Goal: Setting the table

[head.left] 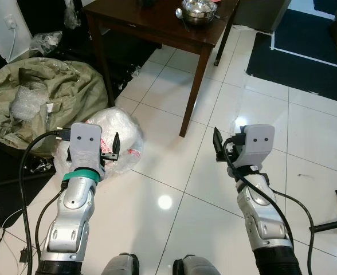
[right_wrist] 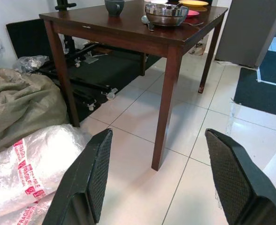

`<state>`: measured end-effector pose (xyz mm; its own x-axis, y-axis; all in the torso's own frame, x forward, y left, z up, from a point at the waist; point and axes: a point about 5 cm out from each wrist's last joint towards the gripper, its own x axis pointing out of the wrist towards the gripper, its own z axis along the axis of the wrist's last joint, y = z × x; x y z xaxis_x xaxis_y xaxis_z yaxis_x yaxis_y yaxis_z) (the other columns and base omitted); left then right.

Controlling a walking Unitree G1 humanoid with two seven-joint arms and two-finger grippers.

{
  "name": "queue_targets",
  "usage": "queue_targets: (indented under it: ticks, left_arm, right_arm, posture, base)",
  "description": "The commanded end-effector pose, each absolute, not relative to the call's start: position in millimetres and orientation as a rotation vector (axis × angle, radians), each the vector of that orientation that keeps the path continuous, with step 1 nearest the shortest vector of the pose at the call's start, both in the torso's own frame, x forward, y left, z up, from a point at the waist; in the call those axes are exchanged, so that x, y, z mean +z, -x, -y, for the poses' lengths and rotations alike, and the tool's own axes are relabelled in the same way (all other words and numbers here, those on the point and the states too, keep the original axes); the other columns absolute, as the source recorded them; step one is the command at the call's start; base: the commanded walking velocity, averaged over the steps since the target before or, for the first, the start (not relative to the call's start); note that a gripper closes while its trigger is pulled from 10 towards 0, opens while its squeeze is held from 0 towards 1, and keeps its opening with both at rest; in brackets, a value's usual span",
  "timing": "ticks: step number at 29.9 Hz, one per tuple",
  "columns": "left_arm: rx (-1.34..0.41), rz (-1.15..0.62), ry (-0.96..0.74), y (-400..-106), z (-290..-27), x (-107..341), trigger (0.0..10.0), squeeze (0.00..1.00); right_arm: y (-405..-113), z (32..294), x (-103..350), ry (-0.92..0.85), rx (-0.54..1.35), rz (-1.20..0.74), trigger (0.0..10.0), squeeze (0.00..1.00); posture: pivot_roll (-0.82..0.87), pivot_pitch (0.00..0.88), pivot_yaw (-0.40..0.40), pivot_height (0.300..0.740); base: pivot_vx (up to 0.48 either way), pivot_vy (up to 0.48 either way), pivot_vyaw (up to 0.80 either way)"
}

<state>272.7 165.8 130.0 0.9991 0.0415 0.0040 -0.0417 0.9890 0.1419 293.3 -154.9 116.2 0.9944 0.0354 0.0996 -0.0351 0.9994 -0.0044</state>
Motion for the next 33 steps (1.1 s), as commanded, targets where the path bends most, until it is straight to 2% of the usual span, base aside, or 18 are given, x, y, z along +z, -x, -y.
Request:
queue_targets:
  ticks: [1, 15, 33]
  left_arm:
    - [0.039, -0.022, -0.147, -271.0, -163.7, 124.8, 10.0, 0.00]
    - [0.042, -0.024, -0.144, -270.2, -162.6, 123.5, 10.0, 0.00]
    - [0.040, -0.029, -0.146, -270.4, -162.6, 123.1, 10.0, 0.00]
  right_arm:
    - [-293.2, 154.9, 111.5, 0.009, 0.033, 0.078, 10.0, 0.00]
    - [-294.8, 155.0, 111.9, 0.012, 0.040, 0.075, 10.0, 0.00]
    - [-294.3, 155.2, 109.7, -0.006, 0.032, 0.059, 10.0, 0.00]
  posture:
    - [-0.03, 0.000, -0.008, 0.740]
    - [-0.04, 0.000, -0.012, 0.740]
    - [-0.04, 0.000, -0.004, 0.740]
  base:
    - [0.000, 0.000, 0.00]
    - [0.000, 0.000, -0.03]
    - [0.000, 0.000, -0.80]
